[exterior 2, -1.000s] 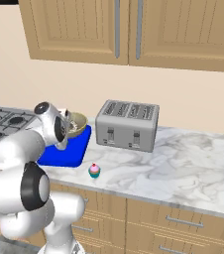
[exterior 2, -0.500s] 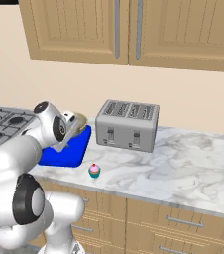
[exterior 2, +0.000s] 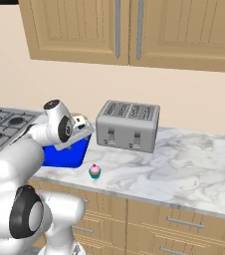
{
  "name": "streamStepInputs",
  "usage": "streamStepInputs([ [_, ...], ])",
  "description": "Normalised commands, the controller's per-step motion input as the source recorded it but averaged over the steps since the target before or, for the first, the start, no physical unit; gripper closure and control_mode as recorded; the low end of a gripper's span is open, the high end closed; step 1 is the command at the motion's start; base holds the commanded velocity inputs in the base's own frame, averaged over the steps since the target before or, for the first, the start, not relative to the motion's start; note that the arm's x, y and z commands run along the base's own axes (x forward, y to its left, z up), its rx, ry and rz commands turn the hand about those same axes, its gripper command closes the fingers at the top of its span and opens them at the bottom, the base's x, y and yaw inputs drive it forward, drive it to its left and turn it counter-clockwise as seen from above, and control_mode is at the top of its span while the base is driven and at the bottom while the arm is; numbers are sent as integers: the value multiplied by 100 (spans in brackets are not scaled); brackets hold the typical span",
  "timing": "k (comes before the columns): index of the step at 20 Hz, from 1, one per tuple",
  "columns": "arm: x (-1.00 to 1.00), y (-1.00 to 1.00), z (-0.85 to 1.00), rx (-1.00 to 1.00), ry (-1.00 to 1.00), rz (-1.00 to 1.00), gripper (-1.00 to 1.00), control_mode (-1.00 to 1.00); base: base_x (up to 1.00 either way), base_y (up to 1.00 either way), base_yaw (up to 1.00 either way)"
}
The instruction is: Place the bowl with donut and the cupcake onto the tray.
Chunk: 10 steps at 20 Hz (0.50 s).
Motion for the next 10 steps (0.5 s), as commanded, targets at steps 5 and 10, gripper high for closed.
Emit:
streamStepInputs([
  [5,-26,-24,-28,23,0,-36,-100,-100,0,0,0],
  [10,-26,-24,-38,21,0,-32,-100,-100,0,0,0],
])
